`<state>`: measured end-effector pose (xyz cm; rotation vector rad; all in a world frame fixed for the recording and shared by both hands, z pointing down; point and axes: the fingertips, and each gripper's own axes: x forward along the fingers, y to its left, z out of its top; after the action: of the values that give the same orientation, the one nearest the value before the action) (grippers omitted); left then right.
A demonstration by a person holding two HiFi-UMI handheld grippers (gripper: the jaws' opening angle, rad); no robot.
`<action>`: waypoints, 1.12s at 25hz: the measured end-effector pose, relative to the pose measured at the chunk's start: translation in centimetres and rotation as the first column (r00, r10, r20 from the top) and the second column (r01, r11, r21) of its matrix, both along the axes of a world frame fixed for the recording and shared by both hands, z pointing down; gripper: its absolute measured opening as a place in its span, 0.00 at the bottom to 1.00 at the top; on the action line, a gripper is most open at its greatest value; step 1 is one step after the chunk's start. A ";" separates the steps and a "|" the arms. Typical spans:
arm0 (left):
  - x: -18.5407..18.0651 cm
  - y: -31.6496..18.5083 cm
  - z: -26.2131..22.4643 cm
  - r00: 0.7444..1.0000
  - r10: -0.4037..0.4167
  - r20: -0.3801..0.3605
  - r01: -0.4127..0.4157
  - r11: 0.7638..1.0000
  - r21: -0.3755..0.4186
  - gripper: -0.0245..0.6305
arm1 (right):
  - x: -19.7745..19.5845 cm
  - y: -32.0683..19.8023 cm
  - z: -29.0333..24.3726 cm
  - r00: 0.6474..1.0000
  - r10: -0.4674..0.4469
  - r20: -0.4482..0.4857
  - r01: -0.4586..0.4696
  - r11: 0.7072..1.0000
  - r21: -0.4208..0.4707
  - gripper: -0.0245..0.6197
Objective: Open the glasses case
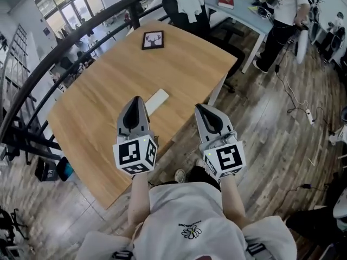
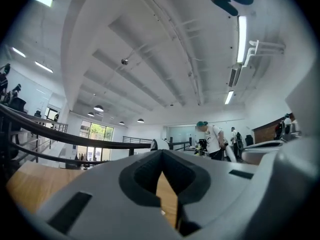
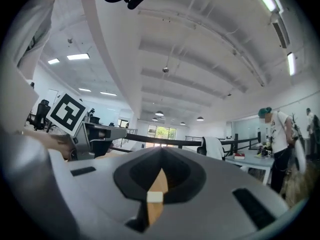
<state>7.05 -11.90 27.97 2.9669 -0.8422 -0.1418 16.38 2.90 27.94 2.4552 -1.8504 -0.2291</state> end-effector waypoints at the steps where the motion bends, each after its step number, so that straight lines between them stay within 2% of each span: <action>1: -0.6 -0.3 0.0 1.000 -0.028 0.000 0.028 1.000 0.008 0.06 | 0.1 -0.8 0.0 0.999 -0.032 0.002 0.032 0.999 0.011 0.05; 5: -1.7 -2.3 0.5 0.988 -0.156 0.024 0.154 0.987 0.050 0.06 | 1.2 -5.5 0.1 0.986 -0.165 0.007 0.165 0.985 0.053 0.05; 8: -0.8 -3.1 0.4 0.977 -0.207 0.057 0.203 0.977 0.059 0.06 | 3.0 -8.0 -0.8 0.972 -0.233 0.006 0.232 0.971 0.048 0.05; 12: -0.9 -4.5 0.1 0.956 -0.286 0.064 0.283 0.958 0.050 0.06 | 4.2 -11.2 -2.2 0.948 -0.318 -0.003 0.318 0.947 0.055 0.05; 20: -2.0 -7.0 1.1 0.912 -0.405 0.067 0.405 0.914 0.007 0.06 | 5.0 -14.9 -2.7 0.915 -0.403 -0.020 0.403 0.914 0.046 0.05; 25: -0.8 -8.2 1.8 0.879 -0.475 0.048 0.476 0.879 -0.015 0.06 | 5.5 -15.8 -3.3 0.858 -0.508 -0.081 0.511 0.860 0.019 0.05; 28: -0.7 -8.1 3.1 0.843 -0.536 0.056 0.538 0.842 -0.040 0.06 | 5.6 -15.7 -3.5 0.815 -0.569 -0.110 0.572 0.820 -0.004 0.05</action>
<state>6.37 -19.95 31.05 2.6017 -1.6373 -0.0727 22.00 -12.80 24.48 1.7767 -2.4953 -0.4044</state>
